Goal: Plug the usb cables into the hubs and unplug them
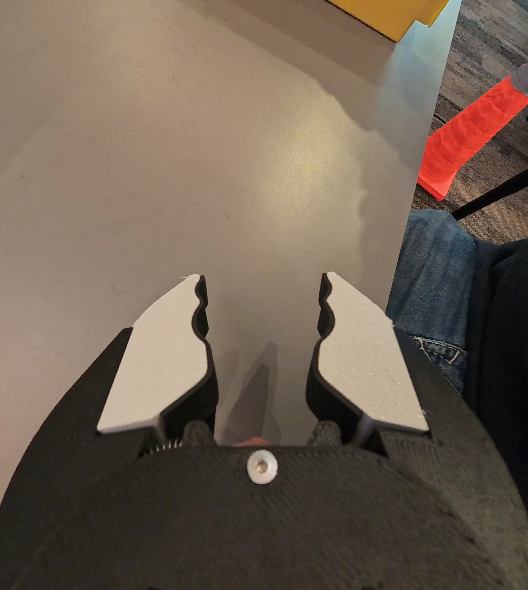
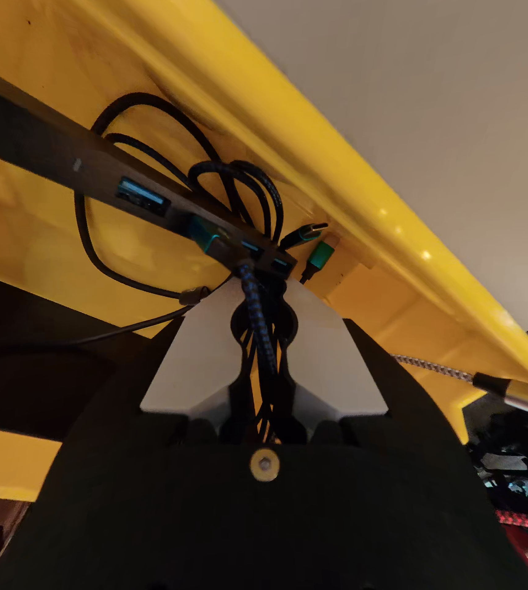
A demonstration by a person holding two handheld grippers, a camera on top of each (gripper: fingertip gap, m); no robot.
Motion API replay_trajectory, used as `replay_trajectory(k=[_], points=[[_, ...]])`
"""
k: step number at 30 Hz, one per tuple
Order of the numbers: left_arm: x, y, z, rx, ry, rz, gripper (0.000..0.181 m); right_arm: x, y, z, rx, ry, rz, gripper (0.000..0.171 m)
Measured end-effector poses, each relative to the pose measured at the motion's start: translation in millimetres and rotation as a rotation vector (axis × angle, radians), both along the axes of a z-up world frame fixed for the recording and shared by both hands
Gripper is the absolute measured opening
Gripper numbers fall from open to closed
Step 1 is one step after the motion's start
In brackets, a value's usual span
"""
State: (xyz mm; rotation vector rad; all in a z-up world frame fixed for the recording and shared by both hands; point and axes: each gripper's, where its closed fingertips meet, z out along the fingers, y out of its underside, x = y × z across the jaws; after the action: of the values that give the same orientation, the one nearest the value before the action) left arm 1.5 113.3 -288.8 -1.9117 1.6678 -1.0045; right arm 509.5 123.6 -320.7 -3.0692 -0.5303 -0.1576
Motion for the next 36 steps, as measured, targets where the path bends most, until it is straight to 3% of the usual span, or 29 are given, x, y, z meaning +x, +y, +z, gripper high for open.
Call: replay_trajectory(k=[3,7,13,17,22,26,30,36], points=[[0.1,-4.2,4.6,-0.001,-0.007,-0.015,0.068,-5.4,1.5,13.4,-0.012,0.045,-0.023,0.033],[-1.1,-6.2,12.8,0.017,-0.026,-0.018,0.069,-17.5,5.9,51.9,0.049,0.041,0.051,0.053],[-4.7,-3.1,26.0,0.045,-0.055,-0.006,0.069,-29.6,4.0,117.8,0.209,0.09,0.062,0.057],[-8.2,-2.9,29.2,0.054,-0.061,-0.002,0.069,-18.9,-12.6,149.9,0.284,0.063,-0.011,0.045],[-10.5,-3.4,30.3,0.056,-0.063,-0.007,0.069,28.1,-42.7,124.8,0.258,-0.084,-0.192,0.046],[-11.0,-5.0,30.0,0.063,-0.06,-0.013,0.069,48.2,-40.3,89.5,0.293,-0.111,-0.22,0.051],[-11.3,-3.9,28.7,0.064,-0.055,-0.008,0.069,55.0,-33.5,74.7,0.327,-0.181,-0.176,0.028],[-9.6,-3.9,21.2,0.051,-0.039,-0.008,0.069,56.2,-25.5,82.7,0.39,-0.39,-0.073,0.026]])
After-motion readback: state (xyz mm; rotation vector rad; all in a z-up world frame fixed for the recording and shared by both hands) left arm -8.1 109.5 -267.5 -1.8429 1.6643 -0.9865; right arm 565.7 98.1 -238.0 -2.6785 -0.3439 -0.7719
